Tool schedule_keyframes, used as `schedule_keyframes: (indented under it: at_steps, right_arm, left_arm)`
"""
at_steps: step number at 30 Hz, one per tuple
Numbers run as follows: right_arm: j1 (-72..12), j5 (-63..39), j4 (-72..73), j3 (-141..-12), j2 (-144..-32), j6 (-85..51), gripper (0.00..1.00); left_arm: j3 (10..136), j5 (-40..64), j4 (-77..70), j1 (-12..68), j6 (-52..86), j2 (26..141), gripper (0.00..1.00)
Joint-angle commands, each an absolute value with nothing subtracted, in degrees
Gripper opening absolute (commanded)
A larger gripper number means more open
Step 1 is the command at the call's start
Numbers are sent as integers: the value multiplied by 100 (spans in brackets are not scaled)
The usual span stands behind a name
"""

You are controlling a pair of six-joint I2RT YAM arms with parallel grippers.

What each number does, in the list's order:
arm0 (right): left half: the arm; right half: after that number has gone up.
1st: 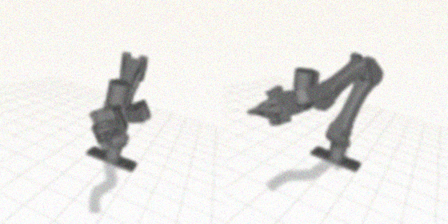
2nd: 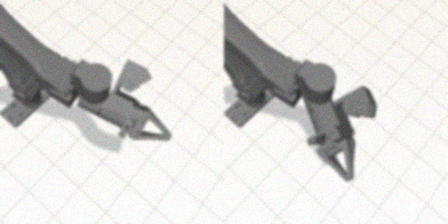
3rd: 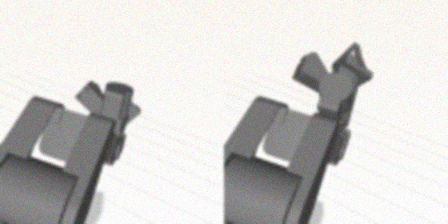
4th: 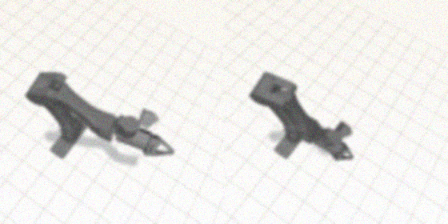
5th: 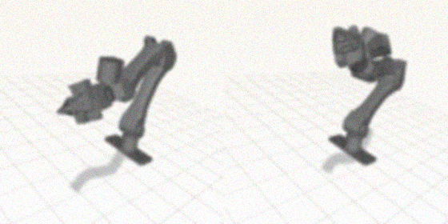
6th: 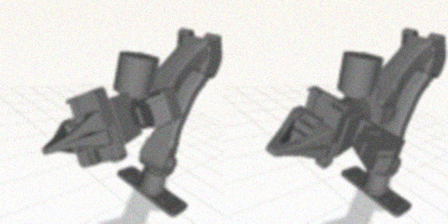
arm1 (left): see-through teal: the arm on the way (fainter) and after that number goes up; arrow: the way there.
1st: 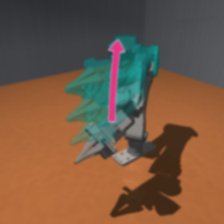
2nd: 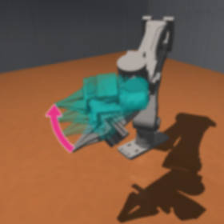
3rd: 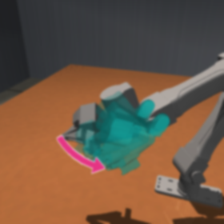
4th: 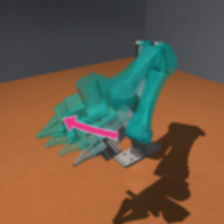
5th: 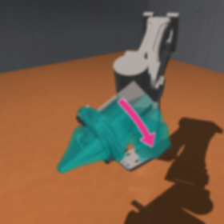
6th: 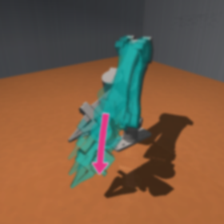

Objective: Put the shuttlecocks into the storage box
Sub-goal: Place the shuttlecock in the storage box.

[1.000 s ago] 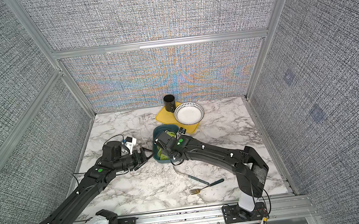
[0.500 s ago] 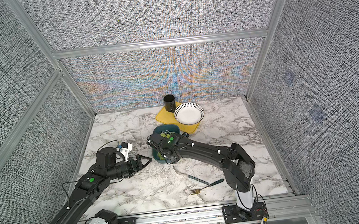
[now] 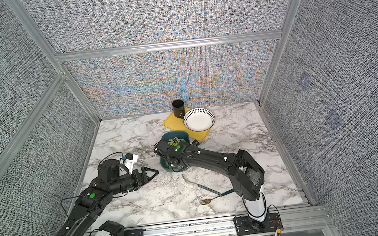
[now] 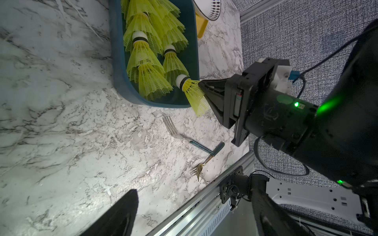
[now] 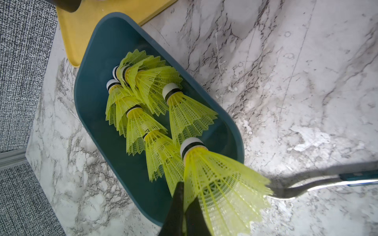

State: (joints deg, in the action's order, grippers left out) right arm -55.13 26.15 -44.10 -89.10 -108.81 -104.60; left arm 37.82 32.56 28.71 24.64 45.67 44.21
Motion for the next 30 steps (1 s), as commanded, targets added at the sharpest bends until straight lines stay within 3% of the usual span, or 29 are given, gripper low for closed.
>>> schedule_keyframes:
  at_steps: [1, 11, 30]
  right_arm:
    - [-5476, 2726, -4207, -8912, -10943, -10773, 0]
    - [-5392, 2807, -4074, -8948, -11117, -10905, 0]
    - [-5306, 2254, -5300, -9764, -11569, -11108, 0]
  left_arm:
    - [3883, 3279, 3044, 2469, 4518, 4353, 90]
    - [3978, 3256, 3167, 2469, 4612, 4217, 90]
    - [4070, 3176, 3075, 2461, 4702, 4229, 90]
